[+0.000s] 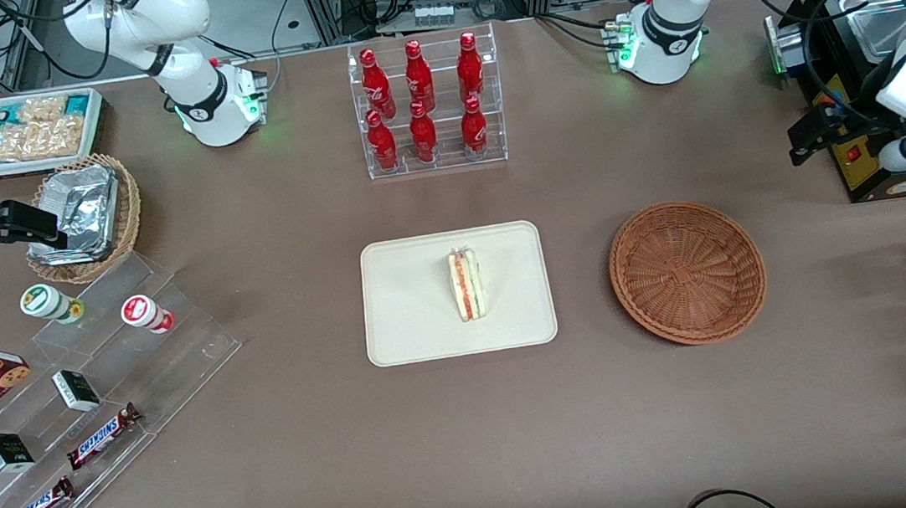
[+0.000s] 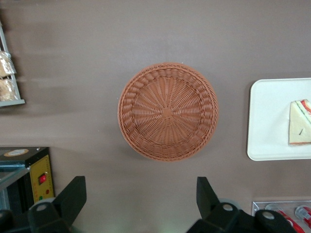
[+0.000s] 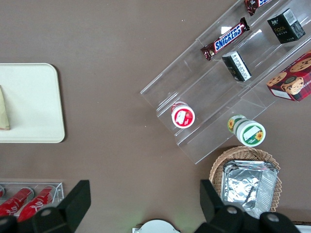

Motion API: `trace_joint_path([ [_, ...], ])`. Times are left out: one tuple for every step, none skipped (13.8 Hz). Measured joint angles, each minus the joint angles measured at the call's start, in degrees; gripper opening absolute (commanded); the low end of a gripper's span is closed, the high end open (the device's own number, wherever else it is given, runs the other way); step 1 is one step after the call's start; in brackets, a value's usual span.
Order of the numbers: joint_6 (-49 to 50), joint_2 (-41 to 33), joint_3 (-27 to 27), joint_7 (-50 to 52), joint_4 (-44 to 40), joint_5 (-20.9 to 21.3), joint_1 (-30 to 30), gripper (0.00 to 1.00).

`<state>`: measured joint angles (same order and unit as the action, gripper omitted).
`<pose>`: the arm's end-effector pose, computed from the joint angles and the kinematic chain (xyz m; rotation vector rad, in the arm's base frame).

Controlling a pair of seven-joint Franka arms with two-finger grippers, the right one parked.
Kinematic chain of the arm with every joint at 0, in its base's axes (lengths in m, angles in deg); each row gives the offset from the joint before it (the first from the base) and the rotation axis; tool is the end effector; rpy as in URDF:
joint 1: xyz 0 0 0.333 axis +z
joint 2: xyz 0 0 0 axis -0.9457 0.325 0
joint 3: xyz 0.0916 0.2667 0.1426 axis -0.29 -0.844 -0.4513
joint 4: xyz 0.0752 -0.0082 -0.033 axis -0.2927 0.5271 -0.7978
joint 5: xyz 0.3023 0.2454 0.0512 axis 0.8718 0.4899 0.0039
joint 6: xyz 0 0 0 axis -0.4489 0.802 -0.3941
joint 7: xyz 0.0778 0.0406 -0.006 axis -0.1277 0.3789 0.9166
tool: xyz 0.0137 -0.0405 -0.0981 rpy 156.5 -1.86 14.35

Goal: Place sandwich from basket to tray

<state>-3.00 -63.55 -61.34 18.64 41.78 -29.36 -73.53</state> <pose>0.5482 -0.0428 0.6269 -3.1340 0.0081 0.0254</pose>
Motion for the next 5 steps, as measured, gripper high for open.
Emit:
trace_joint_path([
  [0.0, 0.0, 0.0, 0.0, 0.0, 0.4, 0.0, 1.0],
  [0.0, 0.0, 0.0, 0.0, 0.0, 0.6, 0.0, 1.0],
  [0.0, 0.1, 0.0, 0.0, 0.0, 0.7, 0.0, 1.0],
  [0.0, 0.1, 0.0, 0.0, 0.0, 0.7, 0.0, 1.0],
  [0.0, 0.1, 0.0, 0.0, 0.0, 0.7, 0.0, 1.0],
])
